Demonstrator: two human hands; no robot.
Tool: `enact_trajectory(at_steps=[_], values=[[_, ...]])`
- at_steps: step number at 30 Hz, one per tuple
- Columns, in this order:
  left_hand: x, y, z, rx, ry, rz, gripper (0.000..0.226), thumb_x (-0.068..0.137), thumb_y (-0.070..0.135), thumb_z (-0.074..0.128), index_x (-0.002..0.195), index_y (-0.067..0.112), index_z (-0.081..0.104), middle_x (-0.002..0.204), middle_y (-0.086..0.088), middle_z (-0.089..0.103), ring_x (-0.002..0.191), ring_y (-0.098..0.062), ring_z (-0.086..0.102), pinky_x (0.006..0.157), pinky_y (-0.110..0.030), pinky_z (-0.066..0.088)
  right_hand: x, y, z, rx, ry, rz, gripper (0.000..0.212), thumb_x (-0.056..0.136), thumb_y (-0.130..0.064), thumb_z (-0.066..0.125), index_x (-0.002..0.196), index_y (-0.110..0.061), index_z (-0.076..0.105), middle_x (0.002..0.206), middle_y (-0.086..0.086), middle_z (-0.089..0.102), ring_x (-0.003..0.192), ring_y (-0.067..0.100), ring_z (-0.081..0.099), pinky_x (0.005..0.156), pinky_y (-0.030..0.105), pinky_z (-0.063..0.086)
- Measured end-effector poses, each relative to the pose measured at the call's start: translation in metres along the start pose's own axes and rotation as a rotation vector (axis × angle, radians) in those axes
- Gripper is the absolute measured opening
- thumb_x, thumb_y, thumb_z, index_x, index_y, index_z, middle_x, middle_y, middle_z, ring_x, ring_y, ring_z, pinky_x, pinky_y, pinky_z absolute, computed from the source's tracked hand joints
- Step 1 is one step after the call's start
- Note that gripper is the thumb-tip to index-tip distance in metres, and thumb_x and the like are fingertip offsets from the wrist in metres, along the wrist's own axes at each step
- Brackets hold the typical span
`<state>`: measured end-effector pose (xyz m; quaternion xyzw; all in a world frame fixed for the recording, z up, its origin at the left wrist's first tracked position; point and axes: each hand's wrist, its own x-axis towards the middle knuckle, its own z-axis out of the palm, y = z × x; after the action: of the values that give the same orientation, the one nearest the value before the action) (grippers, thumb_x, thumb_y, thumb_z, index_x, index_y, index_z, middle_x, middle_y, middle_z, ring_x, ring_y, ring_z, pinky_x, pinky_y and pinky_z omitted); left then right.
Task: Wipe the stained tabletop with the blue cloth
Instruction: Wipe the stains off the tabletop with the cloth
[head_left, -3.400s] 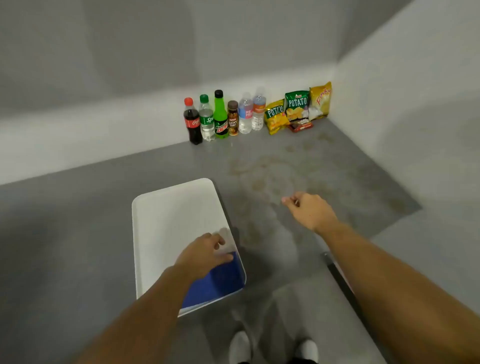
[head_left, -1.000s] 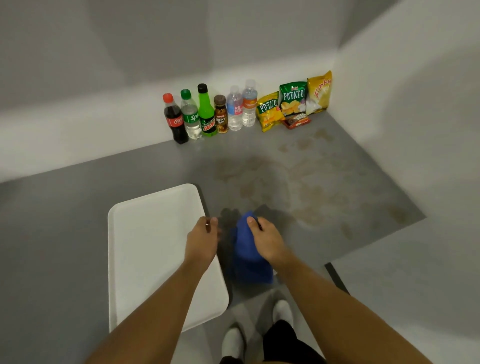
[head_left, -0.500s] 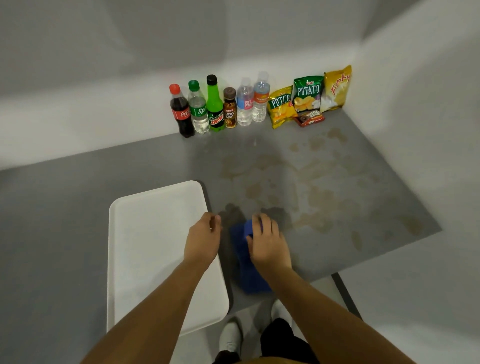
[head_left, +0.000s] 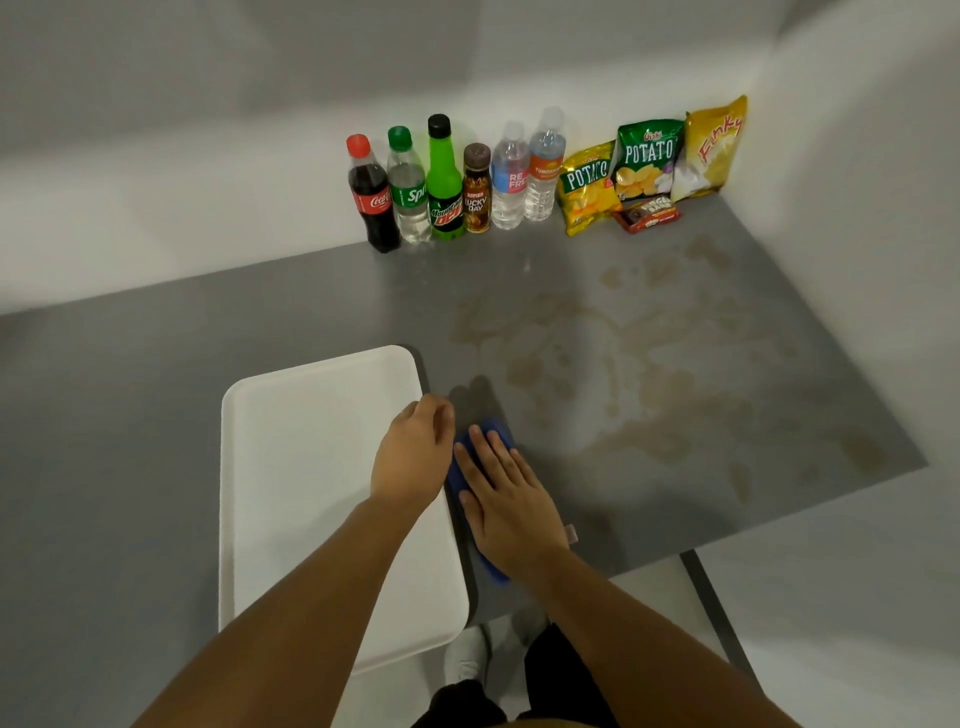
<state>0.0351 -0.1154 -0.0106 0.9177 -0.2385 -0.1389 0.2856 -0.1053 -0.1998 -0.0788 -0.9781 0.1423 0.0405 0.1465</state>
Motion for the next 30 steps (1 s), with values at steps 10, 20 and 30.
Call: enact_trajectory(at_steps=[10, 20, 30], values=[[0.005, -0.001, 0.003, 0.004, 0.076, 0.006, 0.03, 0.103, 0.04, 0.044, 0.122, 0.022, 0.059, 0.112, -0.001, 0.067, 0.092, -0.015, 0.062, 0.085, -0.028, 0.052, 0.062, 0.034, -0.027, 0.11, 0.1, 0.135, 0.062, 0.107, -0.046, 0.021, 0.163, -0.023, 0.01, 0.171, 0.0, 0.0, 0.158, 0.02, -0.003, 0.126, 0.037, -0.001], [-0.006, 0.003, 0.004, 0.022, -0.011, 0.055, 0.029, 0.101, 0.042, 0.047, 0.122, 0.024, 0.057, 0.11, 0.002, 0.068, 0.094, -0.019, 0.067, 0.089, -0.036, 0.058, 0.005, 0.072, -0.028, 0.048, 0.125, 0.331, 0.063, 0.107, -0.045, 0.025, 0.163, -0.019, 0.012, 0.171, 0.002, -0.002, 0.157, 0.02, -0.005, 0.128, 0.04, 0.004], [-0.012, -0.005, 0.005, 0.021, 0.008, 0.02, 0.027, 0.102, 0.04, 0.047, 0.121, 0.023, 0.057, 0.109, 0.001, 0.068, 0.088, -0.014, 0.062, 0.08, -0.025, 0.051, -0.041, 0.011, 0.001, 0.005, 0.071, 0.276, 0.063, 0.107, -0.048, 0.015, 0.163, -0.025, -0.001, 0.171, 0.004, -0.01, 0.156, 0.024, -0.013, 0.124, 0.04, -0.004]])
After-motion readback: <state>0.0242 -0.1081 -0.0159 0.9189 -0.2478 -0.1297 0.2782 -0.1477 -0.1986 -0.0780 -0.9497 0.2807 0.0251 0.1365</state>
